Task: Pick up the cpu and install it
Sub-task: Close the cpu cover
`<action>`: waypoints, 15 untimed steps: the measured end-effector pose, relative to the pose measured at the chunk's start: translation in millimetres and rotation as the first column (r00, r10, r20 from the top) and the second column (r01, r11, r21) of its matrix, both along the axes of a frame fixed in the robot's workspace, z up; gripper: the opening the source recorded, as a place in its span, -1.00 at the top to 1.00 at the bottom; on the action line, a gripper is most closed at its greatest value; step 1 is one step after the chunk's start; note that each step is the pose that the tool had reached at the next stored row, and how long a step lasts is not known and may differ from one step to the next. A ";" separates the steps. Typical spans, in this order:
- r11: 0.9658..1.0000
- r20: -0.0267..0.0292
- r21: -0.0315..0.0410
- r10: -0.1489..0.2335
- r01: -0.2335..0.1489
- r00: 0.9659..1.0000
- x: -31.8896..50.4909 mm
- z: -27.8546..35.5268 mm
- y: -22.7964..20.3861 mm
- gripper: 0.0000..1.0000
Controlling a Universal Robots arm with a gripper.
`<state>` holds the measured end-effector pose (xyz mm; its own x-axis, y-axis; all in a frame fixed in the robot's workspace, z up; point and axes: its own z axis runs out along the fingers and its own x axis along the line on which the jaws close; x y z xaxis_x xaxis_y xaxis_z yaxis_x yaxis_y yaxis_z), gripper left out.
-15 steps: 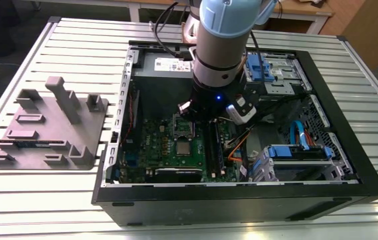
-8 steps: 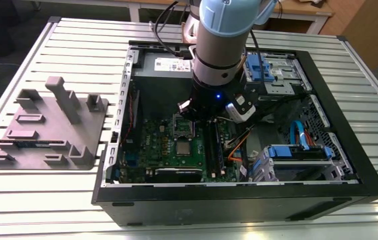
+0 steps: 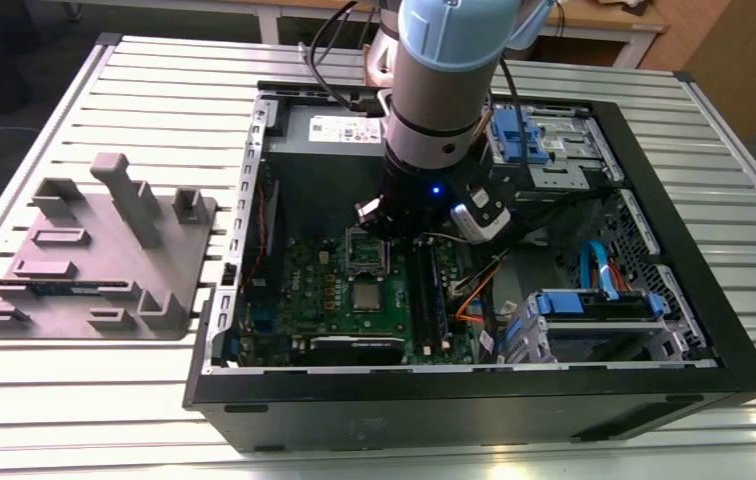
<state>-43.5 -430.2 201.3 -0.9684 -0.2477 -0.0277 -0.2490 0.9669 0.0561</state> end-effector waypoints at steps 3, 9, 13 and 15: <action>1.000 0.000 0.000 0.001 -0.001 1.000 0.0 0.0 0.0 0.80; 1.000 0.000 0.000 0.028 -0.028 1.000 0.0 0.1 0.1 0.80; 1.000 0.000 0.000 0.028 -0.028 1.000 0.0 4.9 0.1 0.80; 1.000 0.000 0.000 0.029 -0.029 1.000 0.1 5.0 0.1 0.80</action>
